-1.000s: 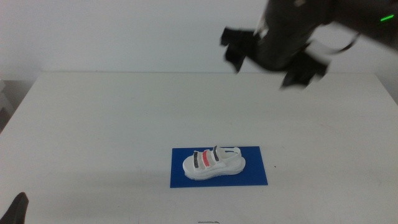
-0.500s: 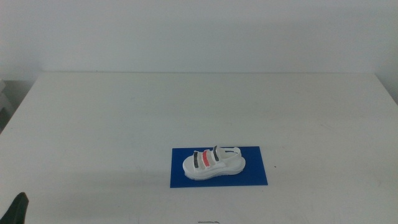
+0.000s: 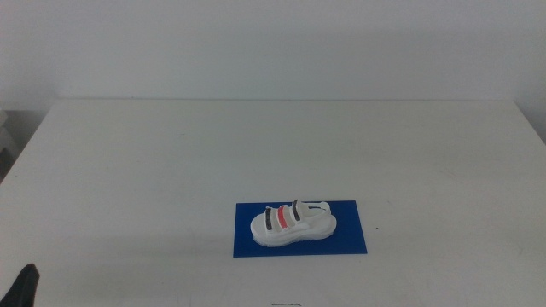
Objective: Use one arm to grab the shoe from the table and place it on the mat.
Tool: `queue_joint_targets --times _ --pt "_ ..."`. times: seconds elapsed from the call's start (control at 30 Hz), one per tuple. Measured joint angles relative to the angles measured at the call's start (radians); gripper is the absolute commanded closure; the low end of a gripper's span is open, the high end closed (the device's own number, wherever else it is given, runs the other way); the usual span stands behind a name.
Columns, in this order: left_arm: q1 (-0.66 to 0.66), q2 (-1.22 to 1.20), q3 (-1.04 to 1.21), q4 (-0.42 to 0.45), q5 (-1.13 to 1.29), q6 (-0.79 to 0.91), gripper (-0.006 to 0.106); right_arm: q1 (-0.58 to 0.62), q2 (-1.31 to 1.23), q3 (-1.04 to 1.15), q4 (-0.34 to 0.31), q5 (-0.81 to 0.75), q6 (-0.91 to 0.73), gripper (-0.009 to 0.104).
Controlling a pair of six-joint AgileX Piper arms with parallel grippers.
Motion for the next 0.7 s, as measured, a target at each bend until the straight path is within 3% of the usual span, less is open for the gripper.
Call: queue_joint_targets --times 0.17,0.33,0.43,0.53,0.7 --pt "0.000 0.000 0.000 0.000 0.000 0.000 0.007 -0.002 -0.104 0.262 0.020 -0.207 -0.064 0.011" --pt "0.000 0.000 0.000 0.000 0.000 0.000 0.007 -0.002 -0.210 0.514 0.173 -0.530 -0.274 0.011" --pt "0.000 0.000 0.000 0.000 0.000 0.000 0.007 -0.002 -0.261 0.647 0.233 -0.674 -0.450 0.011" --pt "0.000 0.000 0.000 0.000 0.000 0.000 0.007 -0.002 -0.331 0.737 0.256 -0.739 -0.585 0.011" --pt "0.000 0.000 0.000 0.000 0.000 0.000 0.007 -0.002 -0.495 0.794 0.287 -0.750 -0.653 0.011"
